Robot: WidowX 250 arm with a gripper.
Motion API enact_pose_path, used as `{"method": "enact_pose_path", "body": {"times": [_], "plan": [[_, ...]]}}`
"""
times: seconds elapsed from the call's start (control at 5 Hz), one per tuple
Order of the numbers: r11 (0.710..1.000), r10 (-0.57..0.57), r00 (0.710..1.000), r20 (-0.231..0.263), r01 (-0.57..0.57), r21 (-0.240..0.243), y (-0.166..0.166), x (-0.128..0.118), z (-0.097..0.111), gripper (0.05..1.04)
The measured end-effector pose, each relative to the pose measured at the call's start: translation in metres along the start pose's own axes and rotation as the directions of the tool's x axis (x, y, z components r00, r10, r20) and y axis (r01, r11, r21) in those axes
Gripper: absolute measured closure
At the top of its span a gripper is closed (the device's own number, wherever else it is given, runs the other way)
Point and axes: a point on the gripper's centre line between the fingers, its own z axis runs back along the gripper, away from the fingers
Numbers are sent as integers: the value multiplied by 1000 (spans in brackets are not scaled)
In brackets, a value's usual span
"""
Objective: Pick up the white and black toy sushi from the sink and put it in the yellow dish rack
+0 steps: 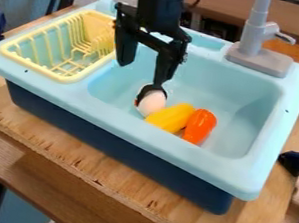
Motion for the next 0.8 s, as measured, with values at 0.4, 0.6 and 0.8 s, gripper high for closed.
{"method": "enact_pose_path", "body": {"times": [0.4, 0.6, 0.8], "plan": [[917, 366, 914, 173, -386, 101, 5, 4, -10, 83], [871, 464, 859, 216, -487, 64, -3, 14, -13, 83], [818, 559, 795, 234, -575, -2, -8, 21, -12, 83]]}}
